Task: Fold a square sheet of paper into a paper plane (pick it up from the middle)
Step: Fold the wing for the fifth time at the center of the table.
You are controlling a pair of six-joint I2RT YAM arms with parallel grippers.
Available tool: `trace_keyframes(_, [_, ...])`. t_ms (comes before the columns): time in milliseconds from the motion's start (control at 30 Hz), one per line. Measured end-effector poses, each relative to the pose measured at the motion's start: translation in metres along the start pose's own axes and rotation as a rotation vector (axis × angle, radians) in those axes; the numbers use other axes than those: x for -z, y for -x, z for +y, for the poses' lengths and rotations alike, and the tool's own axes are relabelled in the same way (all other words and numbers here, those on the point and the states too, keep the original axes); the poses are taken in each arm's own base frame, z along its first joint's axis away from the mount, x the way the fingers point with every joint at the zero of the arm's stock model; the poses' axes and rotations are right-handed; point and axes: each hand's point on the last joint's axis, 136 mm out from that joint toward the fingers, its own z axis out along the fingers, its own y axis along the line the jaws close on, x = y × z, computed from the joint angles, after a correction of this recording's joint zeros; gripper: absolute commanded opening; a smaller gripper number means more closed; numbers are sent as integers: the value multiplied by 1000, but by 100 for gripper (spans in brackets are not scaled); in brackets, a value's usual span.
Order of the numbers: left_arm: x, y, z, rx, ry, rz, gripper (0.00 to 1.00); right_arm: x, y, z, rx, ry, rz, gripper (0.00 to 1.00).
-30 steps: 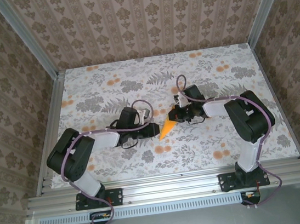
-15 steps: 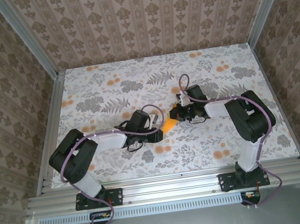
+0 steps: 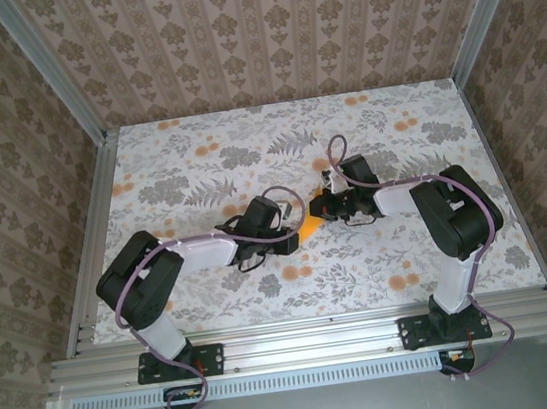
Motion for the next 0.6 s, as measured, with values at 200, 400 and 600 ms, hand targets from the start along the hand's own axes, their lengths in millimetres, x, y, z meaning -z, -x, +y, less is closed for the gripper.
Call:
trace_keyframes(200, [-4, -6, 1, -49, 58, 18, 11, 0, -3, -1, -9, 4, 6, 4])
trace_keyframes(400, [-3, -5, 0, -125, 146, 9, 9, 2, -3, -5, -16, 3, 5, 4])
trace_keyframes(600, [-1, -8, 5, -173, 210, 21, 33, 2, -5, -7, -7, -1, 7, 4])
